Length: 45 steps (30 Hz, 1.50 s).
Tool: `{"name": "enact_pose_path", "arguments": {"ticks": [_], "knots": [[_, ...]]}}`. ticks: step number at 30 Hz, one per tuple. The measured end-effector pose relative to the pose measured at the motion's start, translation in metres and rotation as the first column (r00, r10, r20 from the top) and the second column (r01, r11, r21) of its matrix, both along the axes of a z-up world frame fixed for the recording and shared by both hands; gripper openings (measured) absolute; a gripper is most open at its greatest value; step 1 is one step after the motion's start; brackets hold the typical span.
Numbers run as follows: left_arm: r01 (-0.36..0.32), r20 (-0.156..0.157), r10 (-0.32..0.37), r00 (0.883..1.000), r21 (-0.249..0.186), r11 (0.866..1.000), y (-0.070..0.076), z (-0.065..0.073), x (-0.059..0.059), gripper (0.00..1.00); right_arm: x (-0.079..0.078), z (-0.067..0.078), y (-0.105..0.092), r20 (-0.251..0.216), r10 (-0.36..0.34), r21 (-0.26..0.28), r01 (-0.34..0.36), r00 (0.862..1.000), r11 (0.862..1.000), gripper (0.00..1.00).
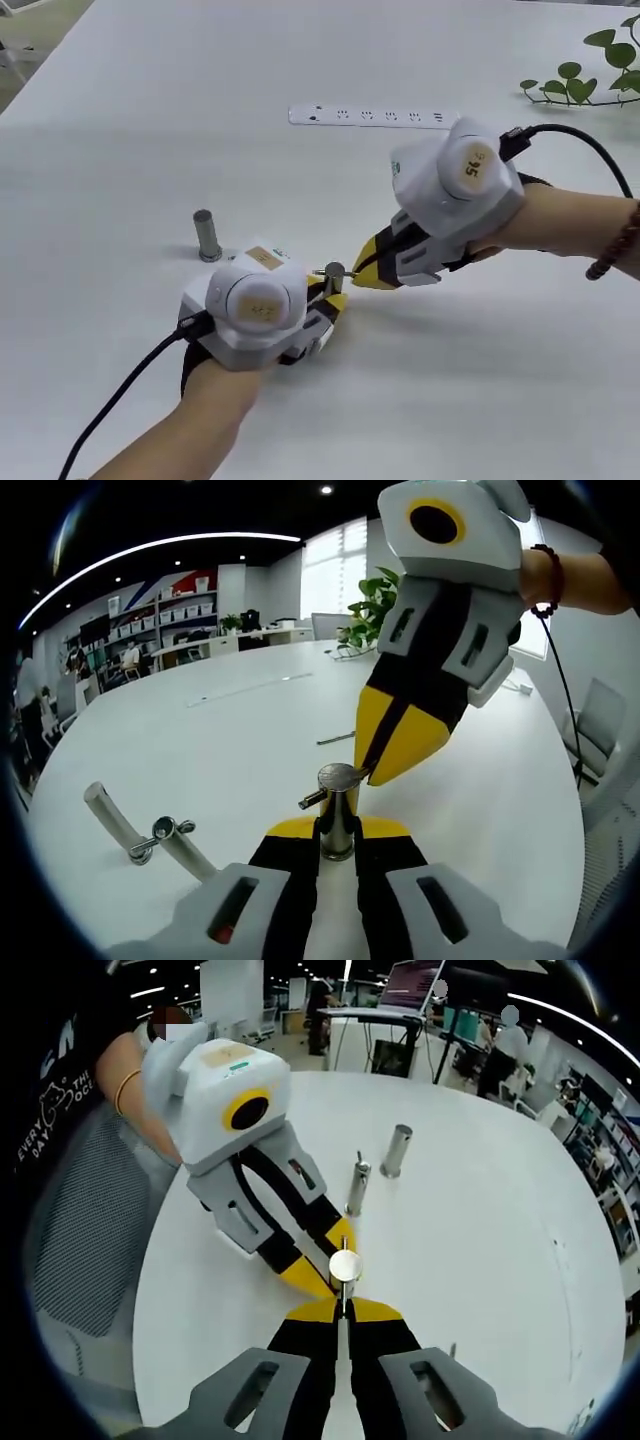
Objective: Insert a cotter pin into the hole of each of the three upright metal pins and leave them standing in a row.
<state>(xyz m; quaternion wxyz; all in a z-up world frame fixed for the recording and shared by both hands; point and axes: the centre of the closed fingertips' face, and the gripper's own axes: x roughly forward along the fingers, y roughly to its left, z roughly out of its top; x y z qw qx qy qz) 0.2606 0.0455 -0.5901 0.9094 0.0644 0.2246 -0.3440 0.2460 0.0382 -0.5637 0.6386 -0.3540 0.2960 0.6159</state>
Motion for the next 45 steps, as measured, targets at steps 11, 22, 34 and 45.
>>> {"name": "enact_pose_path", "arguments": {"ticks": [11,22,34,45], "knots": [[-0.004,0.003,0.004,1.000,0.000,1.000,0.000,0.000,0.000,0.10,-0.001,0.001,0.001,0.025,-0.003,0.004,0.003,1.000,1.000,0.07],[-0.007,0.000,0.007,1.000,-0.002,1.000,0.000,-0.001,0.000,0.10,0.000,0.008,-0.009,0.028,-0.035,0.020,0.034,0.999,0.999,0.02],[-0.011,-0.002,0.011,1.000,0.001,1.000,0.000,-0.002,0.000,0.10,0.000,0.008,-0.005,0.049,-0.032,0.012,0.031,0.998,0.999,0.00],[-0.019,-0.007,0.019,1.000,0.000,1.000,0.000,-0.002,0.000,0.10,0.000,0.008,-0.002,0.051,-0.019,0.014,0.018,0.998,1.000,0.00]]}}
